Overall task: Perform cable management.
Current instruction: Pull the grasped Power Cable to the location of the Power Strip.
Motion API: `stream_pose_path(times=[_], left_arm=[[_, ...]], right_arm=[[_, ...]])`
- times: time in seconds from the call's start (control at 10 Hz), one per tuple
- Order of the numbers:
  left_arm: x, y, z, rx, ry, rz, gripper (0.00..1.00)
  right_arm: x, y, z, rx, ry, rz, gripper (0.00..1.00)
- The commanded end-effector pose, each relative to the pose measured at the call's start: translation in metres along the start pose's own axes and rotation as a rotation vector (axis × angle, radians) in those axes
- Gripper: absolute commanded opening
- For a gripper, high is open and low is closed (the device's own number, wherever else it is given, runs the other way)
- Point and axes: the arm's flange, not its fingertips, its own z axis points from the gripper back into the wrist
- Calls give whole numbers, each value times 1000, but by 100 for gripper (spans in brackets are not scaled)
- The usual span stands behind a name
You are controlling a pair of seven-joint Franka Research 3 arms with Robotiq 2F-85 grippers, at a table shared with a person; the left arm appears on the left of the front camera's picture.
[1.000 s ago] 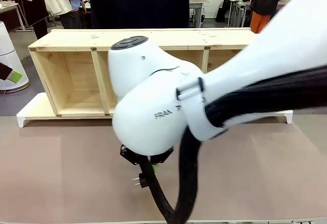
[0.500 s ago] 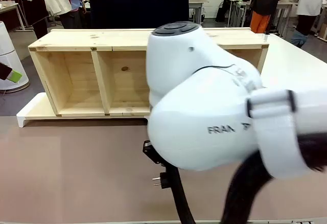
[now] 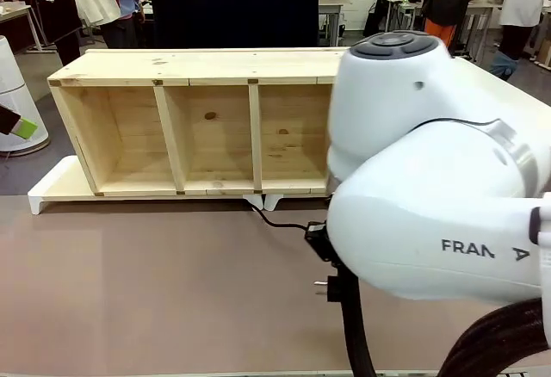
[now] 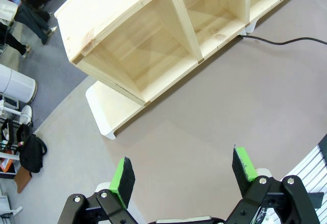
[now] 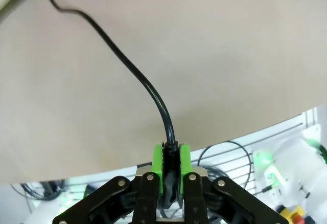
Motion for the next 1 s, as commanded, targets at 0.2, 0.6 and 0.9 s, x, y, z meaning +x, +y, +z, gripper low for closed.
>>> stream_pose_path(times=[0.2, 0.6, 0.9], left_arm=[[1, 0, 0, -1, -5, 8, 100], [1, 0, 0, -1, -5, 8, 100], [1, 0, 0, -1, -5, 8, 100]], right_arm=[[7, -9, -6, -20, -37, -122, 15], [16, -7, 2, -3, -25, -99, 15], [16, -7, 2, -3, -25, -99, 15]])
